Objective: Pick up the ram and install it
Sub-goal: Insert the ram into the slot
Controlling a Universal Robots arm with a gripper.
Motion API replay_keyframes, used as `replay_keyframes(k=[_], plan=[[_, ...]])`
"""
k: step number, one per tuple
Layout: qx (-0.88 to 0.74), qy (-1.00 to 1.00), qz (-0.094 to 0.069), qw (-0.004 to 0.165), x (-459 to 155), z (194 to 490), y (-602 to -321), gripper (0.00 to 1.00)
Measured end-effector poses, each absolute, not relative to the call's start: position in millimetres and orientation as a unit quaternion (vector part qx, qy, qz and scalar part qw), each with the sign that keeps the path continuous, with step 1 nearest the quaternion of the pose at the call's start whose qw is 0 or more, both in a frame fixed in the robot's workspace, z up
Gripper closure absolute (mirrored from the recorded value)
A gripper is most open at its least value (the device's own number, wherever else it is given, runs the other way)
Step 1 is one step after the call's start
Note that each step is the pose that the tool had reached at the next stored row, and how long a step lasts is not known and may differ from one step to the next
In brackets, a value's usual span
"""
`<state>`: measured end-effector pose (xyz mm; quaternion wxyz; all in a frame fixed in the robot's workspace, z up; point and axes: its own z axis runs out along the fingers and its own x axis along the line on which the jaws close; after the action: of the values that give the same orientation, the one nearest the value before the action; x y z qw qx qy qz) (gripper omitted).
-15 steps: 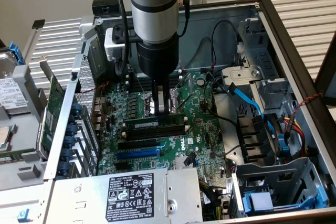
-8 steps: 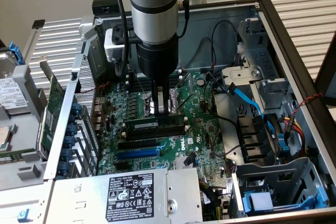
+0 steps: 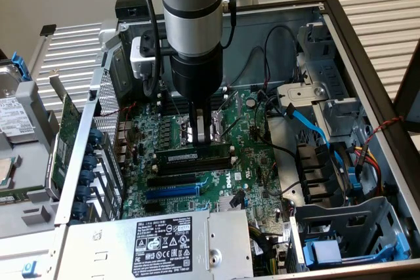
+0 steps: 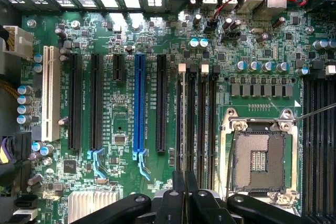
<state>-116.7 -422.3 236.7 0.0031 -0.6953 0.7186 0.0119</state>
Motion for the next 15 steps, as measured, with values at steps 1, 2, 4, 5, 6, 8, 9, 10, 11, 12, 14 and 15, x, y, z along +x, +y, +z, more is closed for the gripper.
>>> replay_keyframes(k=[1,2,4,5,6,8,9,10,11,12,14,15], plan=[[-0.695,0.719,0.012,0.003,-116.7,236.7,-422.3,0.88],[-0.695,0.719,0.012,0.003,-116.7,236.7,-422.3,0.88],[-0.695,0.719,0.012,0.003,-116.7,236.6,-422.3,0.88],[-0.695,0.719,0.012,0.003,-116.7,236.6,-422.3,0.88],[-0.695,0.719,0.011,0.004,-116.8,236.5,-422.3,0.88],[-0.695,0.719,0.011,0.004,-117.0,236.5,-422.3,0.88],[-0.695,0.719,0.011,0.004,-117.1,236.5,-422.3,0.88],[-0.695,0.719,0.010,0.005,-117.1,236.5,-422.3,0.88],[-0.695,0.719,0.010,0.005,-117.1,236.3,-422.4,0.88],[-0.695,0.719,0.010,0.005,-117.2,236.0,-422.4,0.88],[-0.695,0.719,0.009,0.006,-117.7,235.5,-422.4,0.88],[-0.694,0.719,0.009,0.006,-117.9,235.4,-422.4,0.88]])
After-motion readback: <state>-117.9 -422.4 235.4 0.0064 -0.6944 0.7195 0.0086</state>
